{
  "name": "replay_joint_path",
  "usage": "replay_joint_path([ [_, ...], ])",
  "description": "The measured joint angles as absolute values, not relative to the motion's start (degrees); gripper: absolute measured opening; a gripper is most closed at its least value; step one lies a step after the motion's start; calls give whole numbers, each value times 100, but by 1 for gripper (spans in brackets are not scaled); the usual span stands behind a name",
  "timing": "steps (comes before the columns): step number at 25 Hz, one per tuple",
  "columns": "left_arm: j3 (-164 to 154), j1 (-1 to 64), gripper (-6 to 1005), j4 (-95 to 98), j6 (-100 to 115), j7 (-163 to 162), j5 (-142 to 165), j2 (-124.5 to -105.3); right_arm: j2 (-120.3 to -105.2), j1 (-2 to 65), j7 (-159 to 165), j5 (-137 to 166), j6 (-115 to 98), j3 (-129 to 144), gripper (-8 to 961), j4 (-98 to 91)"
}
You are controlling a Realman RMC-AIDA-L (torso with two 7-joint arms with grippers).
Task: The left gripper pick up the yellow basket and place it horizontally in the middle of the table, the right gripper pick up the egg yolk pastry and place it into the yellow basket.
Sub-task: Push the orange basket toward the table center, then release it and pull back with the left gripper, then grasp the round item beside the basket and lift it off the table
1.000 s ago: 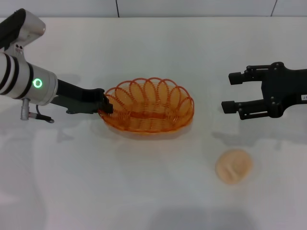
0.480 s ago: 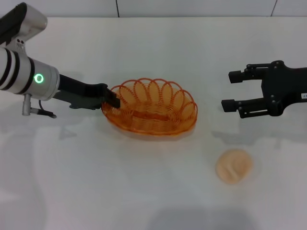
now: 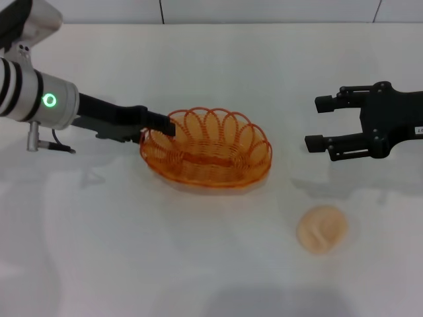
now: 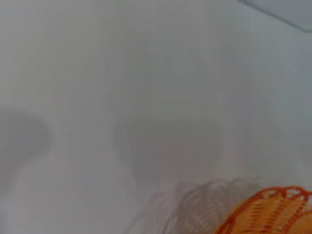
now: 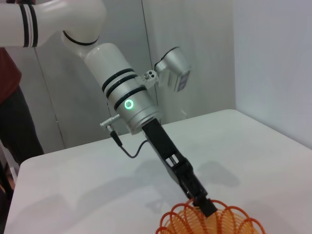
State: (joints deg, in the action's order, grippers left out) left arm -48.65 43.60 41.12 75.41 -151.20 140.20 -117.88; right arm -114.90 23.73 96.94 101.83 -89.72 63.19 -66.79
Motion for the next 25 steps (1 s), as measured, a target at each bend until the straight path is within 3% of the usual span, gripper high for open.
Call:
replay_joint_path([
  [10,-4834,4287,889,4598,7623,-14771,13524,-11606,-11505,2370,9727,10169,-8959,6319,724,-6679],
  [25,-4831,3560,890,6633,9662,-12959,13227,-11458,-11509,2336,9912,10304,-8948,6362,722,-6680],
])
